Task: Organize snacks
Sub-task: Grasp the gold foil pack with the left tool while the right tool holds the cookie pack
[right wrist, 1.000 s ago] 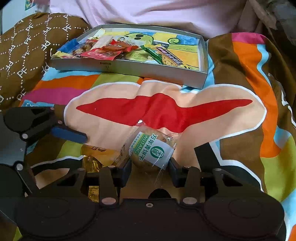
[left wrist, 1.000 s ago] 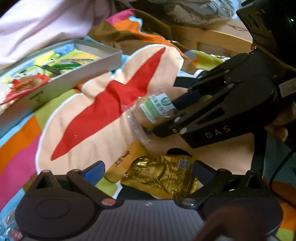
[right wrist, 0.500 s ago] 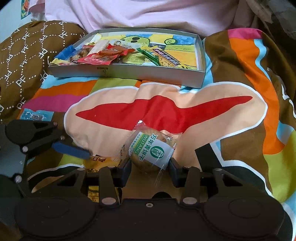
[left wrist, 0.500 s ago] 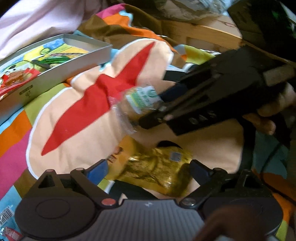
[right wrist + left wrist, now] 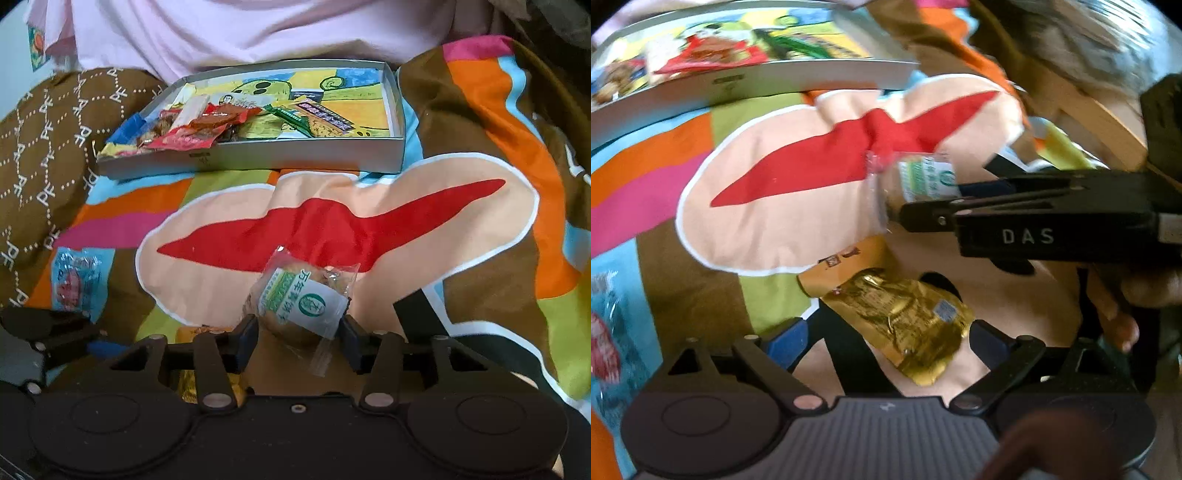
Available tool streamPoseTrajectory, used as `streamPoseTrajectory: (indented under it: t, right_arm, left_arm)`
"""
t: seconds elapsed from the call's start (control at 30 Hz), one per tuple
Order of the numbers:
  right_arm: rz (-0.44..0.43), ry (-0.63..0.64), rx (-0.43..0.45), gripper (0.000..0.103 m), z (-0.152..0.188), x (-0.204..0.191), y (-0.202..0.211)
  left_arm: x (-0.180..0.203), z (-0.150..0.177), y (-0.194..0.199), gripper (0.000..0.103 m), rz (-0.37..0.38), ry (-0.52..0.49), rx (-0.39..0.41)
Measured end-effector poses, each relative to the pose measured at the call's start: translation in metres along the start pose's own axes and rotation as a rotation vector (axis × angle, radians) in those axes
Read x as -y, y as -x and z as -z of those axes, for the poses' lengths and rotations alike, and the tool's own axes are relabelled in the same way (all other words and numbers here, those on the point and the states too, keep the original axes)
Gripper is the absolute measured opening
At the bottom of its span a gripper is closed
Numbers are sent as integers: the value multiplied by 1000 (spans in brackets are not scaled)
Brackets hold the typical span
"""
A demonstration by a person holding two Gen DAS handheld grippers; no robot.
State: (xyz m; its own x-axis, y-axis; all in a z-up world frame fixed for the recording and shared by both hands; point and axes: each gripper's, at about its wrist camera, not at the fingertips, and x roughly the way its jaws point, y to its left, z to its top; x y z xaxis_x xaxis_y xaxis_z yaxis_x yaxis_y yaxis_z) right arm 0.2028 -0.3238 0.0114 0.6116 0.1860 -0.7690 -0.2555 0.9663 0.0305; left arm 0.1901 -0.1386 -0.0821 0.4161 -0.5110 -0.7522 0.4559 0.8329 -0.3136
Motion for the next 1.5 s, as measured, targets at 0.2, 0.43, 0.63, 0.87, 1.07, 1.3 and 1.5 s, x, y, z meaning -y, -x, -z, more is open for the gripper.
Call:
streamPoseTrajectory:
  t: [0.2,0.43,0.63,0.87,1.07,1.3,1.5]
  right_arm:
    - [-56,-71,0,54,-7,13,-6]
    - [-61,-71,5,54,-6,12,-5]
    - [-69,-72,2,55,-5,9,-2]
    - [-65,-30,8,66,-2,-1,0]
    - [-54,-61,18,76,-2,-3,-7]
    - [12,-41,16,68,0,-13,-16]
    - [18,-55,21,47,2,-15,-11]
  left_arm:
    - [14,-11,-19,97,-129,95,-4]
    - [7,-14,-17,73,-191,156,-4]
    - [-13,-1,2,72,-223,113,-50]
    - [-34,1,16,77,-204,141,-74]
    - [-29,2,9,89,-211,94,-48]
    - [-19,-3,-2,86,-264,29,-38]
    - [-20,-5,1,62,-273,43,-33]
